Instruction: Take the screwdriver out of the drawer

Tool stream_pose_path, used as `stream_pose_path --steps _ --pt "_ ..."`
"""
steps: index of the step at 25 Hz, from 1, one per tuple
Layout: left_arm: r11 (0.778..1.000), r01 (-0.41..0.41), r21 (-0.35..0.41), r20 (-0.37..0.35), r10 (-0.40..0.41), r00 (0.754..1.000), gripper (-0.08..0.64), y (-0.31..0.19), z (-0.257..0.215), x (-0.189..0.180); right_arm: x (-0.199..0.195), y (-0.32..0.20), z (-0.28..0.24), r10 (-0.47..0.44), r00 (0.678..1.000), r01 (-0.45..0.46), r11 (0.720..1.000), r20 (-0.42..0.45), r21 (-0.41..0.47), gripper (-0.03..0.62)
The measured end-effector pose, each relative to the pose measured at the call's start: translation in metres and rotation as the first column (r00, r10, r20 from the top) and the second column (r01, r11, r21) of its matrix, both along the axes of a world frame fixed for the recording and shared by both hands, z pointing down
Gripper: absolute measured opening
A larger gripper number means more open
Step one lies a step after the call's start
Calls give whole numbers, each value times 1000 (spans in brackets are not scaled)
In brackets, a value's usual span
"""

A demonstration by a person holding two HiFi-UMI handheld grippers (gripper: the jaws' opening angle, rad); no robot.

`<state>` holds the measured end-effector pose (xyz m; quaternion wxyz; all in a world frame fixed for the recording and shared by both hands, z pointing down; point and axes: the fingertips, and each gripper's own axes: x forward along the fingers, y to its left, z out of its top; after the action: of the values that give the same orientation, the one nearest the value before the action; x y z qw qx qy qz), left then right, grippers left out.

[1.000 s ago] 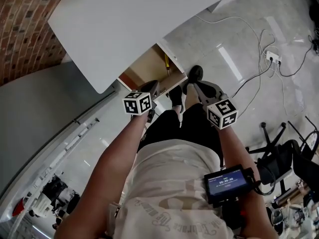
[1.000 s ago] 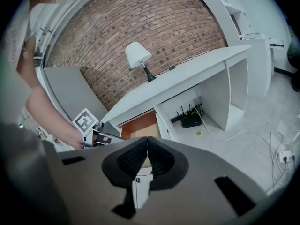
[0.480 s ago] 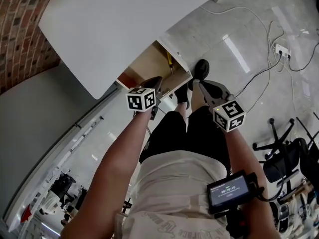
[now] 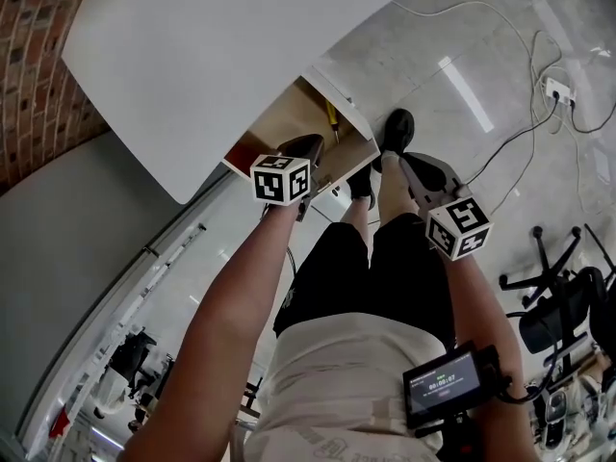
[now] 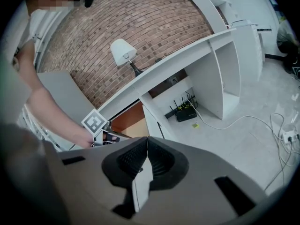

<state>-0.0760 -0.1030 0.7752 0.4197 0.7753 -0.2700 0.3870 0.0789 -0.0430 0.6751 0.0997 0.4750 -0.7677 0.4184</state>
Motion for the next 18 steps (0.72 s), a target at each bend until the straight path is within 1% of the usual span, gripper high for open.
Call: stream_pose_path --steps 6,11,18 --pt "1000 -29 -9 28 30 999 14 -5 23 1 -5 4 8 12 1000 -12 1000 13 -14 6" --pt "999 -49 -9 53 49 997 15 -8 39 8 -1 7 15 13 1000 -13 1000 15 -26 6" --pt "999 -52 -11 78 53 996 18 -14 52 12 5 13 21 18 1000 -17 999 11 -47 6"
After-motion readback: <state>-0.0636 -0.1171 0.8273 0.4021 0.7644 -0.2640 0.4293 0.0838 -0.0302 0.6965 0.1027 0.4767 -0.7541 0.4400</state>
